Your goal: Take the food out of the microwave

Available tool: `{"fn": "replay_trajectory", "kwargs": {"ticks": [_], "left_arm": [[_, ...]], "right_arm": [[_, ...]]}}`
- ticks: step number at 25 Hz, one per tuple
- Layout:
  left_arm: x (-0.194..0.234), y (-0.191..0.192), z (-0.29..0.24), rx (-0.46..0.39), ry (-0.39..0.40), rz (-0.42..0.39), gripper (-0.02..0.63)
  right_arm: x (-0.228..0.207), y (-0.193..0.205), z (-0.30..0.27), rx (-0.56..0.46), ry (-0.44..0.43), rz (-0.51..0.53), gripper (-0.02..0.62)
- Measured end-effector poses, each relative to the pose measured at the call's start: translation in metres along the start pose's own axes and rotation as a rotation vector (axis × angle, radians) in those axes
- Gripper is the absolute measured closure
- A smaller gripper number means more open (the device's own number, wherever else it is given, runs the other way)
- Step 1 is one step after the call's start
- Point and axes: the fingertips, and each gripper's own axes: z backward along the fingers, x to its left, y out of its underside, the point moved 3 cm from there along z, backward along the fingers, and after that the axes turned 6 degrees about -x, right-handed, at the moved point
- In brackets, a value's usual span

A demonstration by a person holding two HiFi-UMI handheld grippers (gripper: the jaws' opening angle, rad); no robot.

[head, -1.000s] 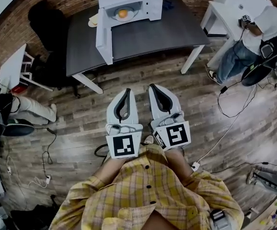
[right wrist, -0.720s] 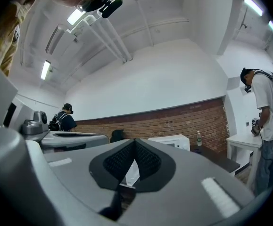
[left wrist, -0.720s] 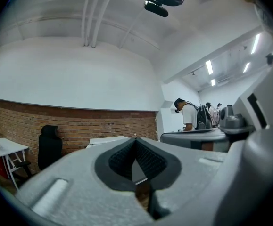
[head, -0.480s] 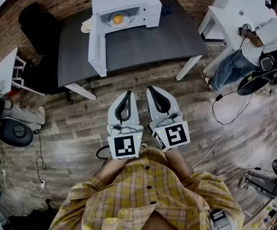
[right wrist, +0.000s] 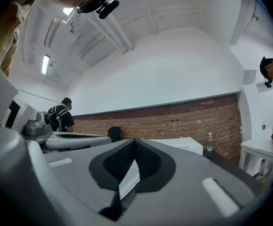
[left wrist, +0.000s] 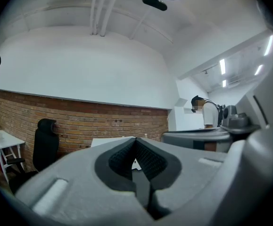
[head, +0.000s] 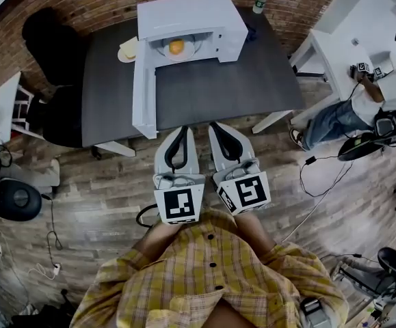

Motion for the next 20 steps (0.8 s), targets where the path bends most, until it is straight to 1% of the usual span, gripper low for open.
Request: {"fn": "replay_trajectory", "kwargs": {"ticks": [3,7,11,15,20], "left_arm": [[0.020,-0.001,-0.033,-0.011,-0.007,0.017,0.607],[0.043,0.002,-0.073,-0.019,-0.004,0.018,0.607],[0.060,0.012,-0.105,-0.002,-0.001,0.055,0.607],[0.069,0.018,-0.125,0.009,0.019,0.077,0.607],[0.077,0.029,-0.139,0.040,0.023,0.090,0.607]], "right_arm": [[-0.012,-0.001,-0.037,0.001,-0.003,0.002,0.592],[-0.024,0.002,-0.079,0.001,0.000,0.018,0.592],[-0.038,0.012,-0.113,0.033,0.002,0.020,0.592],[-0.050,0.013,-0.132,0.024,0.031,0.025,0.592],[-0.055,0.023,-0.149,0.044,0.016,0.019,0.592]]}}
